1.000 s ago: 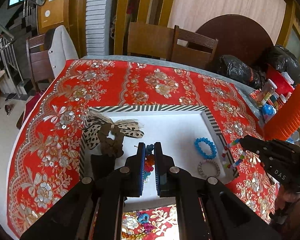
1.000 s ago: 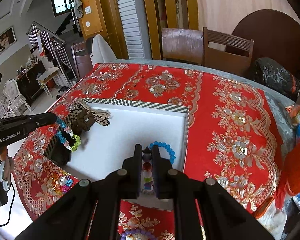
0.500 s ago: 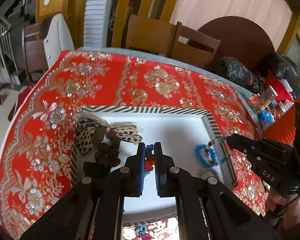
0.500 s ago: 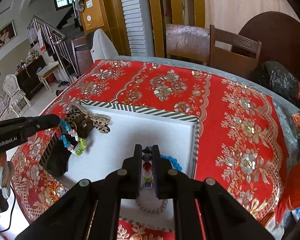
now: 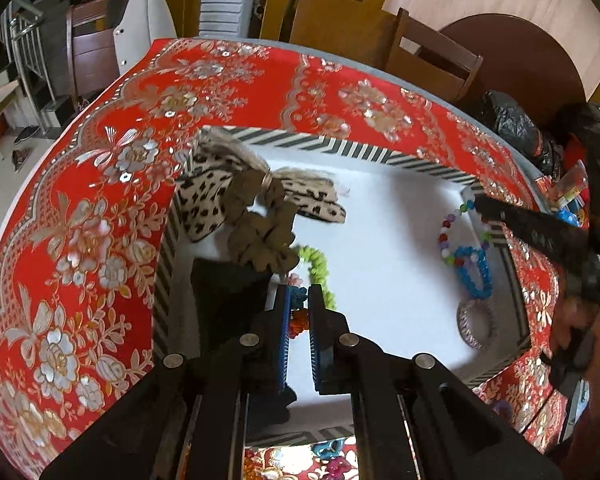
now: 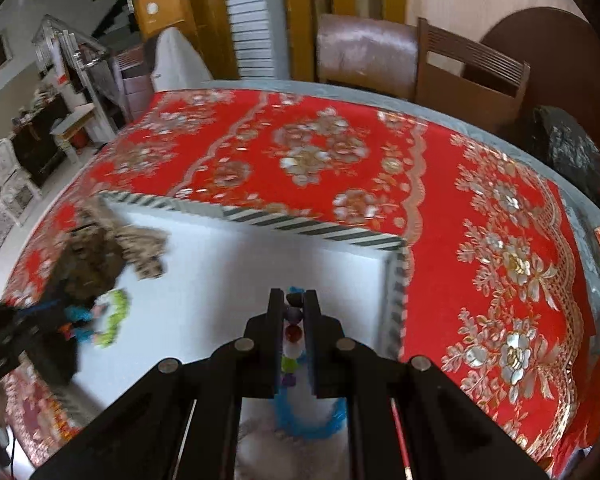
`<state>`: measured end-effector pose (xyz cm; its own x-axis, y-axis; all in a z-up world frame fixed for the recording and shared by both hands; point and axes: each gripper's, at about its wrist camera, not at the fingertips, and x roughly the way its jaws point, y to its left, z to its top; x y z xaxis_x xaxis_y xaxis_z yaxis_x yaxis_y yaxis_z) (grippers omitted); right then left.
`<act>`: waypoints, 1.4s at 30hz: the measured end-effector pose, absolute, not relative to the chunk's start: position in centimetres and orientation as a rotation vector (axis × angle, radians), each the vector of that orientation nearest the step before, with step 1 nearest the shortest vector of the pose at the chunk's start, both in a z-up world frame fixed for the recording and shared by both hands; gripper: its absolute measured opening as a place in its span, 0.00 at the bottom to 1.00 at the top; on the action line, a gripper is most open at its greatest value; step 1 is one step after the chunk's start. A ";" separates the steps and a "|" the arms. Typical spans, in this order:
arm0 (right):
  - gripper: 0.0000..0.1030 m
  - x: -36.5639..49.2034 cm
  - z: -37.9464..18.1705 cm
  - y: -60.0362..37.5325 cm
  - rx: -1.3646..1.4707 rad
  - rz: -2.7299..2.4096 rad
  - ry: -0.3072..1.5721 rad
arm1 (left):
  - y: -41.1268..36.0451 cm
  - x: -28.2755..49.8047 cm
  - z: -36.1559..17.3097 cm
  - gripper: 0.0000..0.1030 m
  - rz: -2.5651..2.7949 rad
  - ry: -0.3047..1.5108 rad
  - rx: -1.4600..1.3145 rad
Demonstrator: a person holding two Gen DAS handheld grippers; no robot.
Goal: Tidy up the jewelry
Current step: 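Lower the green bracelet into the tray with the left gripper while the right lowers the multicolor bracelet, then move both open grippers back over the remaining jewelry beside the tray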
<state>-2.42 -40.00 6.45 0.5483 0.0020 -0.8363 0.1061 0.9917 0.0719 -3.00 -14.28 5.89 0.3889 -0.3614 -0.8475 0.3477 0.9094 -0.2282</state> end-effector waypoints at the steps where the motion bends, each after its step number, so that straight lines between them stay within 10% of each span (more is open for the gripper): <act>1: 0.09 -2.1 6.0 -40.6 0.129 -0.083 0.991 | -14.3 -3.0 5.8 0.07 -0.450 1.084 -0.014; 11: 0.10 -1.6 3.4 -42.3 0.123 -0.193 0.998 | -15.0 -3.8 5.5 0.08 -0.453 1.057 0.016; 18: 0.31 -3.7 4.7 -41.9 0.142 -0.142 0.977 | -15.3 -4.2 5.1 0.26 -0.447 1.047 0.021; 42: 0.53 -16.6 12.7 -38.0 0.136 -0.059 0.894 | -16.5 -10.7 10.9 0.27 -0.448 0.841 0.110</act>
